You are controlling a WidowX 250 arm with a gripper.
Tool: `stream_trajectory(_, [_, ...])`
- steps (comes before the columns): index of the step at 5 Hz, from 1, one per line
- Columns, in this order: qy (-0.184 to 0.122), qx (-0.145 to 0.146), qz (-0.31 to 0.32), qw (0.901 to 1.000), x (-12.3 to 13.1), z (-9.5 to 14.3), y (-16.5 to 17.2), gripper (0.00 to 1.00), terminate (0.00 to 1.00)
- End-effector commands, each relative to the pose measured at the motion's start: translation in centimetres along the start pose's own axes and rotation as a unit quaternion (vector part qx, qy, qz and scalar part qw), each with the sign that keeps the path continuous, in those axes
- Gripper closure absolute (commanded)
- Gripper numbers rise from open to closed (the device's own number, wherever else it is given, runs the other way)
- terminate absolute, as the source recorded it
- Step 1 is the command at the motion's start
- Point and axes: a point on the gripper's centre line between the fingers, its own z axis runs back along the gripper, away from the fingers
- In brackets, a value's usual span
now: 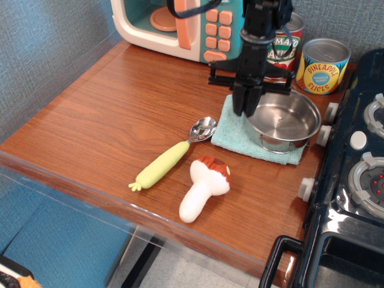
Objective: Put the silver pot directly in front of the microwave.
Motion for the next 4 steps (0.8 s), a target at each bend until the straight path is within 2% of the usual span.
stream_trajectory(1, [-0.092,-0.077,0.038,0.9920,0.3,9.6,2.9,1.00,0.00])
stream_trajectory(2, [-0.086,-0.060,0.059,0.9928,-0.5,10.3,6.2,1.00,0.00])
stream_trajectory(3, [-0.063,-0.017,0.089,0.9939,-1.1,9.4,10.6,1.00,0.00])
stream_trajectory(4, [-0.045,0.014,0.119,0.9918,-1.0,8.0,14.9,1.00,0.00])
